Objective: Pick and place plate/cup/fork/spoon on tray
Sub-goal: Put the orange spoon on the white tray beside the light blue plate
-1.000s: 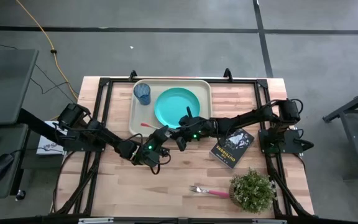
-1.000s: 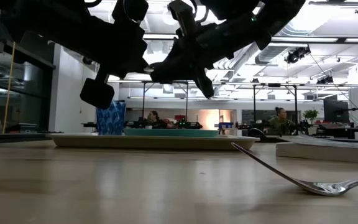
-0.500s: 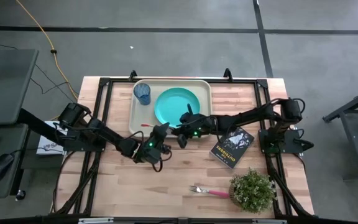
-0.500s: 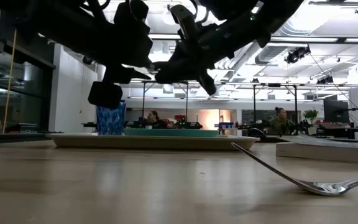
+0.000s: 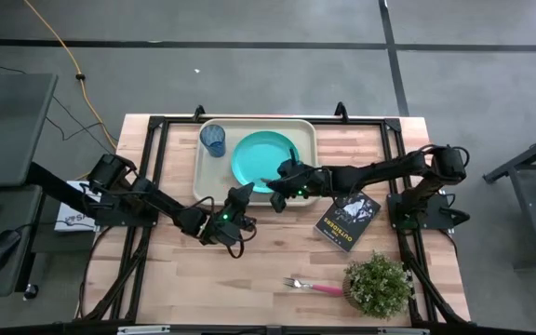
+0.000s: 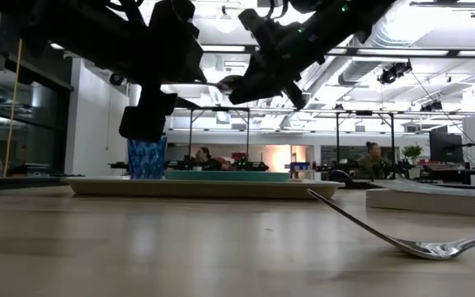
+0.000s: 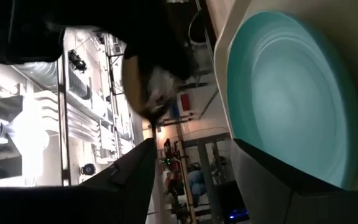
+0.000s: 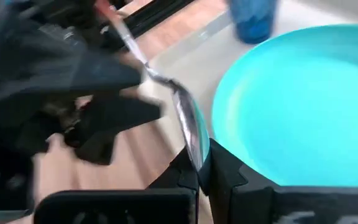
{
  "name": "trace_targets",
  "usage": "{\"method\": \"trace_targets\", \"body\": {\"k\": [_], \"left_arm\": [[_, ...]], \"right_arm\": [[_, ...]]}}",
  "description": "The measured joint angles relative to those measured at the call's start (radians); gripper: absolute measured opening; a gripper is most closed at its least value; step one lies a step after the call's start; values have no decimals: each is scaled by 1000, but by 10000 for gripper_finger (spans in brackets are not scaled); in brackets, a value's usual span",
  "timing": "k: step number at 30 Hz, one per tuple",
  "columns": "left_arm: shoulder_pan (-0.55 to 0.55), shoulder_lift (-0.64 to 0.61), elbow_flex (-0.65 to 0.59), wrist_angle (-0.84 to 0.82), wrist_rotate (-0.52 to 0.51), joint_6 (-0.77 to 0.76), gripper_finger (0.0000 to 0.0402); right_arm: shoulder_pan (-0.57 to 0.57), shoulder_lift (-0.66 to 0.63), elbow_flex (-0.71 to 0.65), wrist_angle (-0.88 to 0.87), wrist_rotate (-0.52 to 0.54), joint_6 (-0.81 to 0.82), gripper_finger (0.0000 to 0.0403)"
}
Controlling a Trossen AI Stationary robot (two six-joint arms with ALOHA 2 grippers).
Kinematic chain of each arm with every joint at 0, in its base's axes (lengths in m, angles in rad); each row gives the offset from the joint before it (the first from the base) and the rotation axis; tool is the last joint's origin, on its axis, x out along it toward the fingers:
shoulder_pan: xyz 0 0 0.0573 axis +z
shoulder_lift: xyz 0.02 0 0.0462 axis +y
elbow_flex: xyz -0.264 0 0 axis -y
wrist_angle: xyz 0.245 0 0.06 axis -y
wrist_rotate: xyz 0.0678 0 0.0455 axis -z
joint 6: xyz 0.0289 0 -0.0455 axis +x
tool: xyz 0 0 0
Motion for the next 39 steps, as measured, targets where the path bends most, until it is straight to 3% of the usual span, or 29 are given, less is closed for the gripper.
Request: {"method": "trace_targets", "body": {"k": [14,20,24,28,30,33,36,39], "left_arm": [[-1,-2,100,3,-50,75,191],[1,-130,85,-66,-15,-76,191],[32,-320,66,-235,213,-418,191],[155,-483,64,-460,649,-864,191],[245,-529,67,-504,908,-1056,191],[360,-542,66,-529,1217,-1252,191],[438,-533,66,-555,1377,-1364,191],[475,-507,63,-610,1451,-1442,191]], "right_arm": [[-50,-10,0,-96,56,-36,0],[-58,-116,0,-307,63,-104,0],[-41,-208,0,-489,119,-110,0],[-14,-264,-1,-578,126,-128,0],[0,-269,12,-615,126,-128,0],[19,-232,74,-680,126,-128,0],[35,-158,160,-762,122,-144,0],[47,-76,249,-847,108,-181,0]]}}
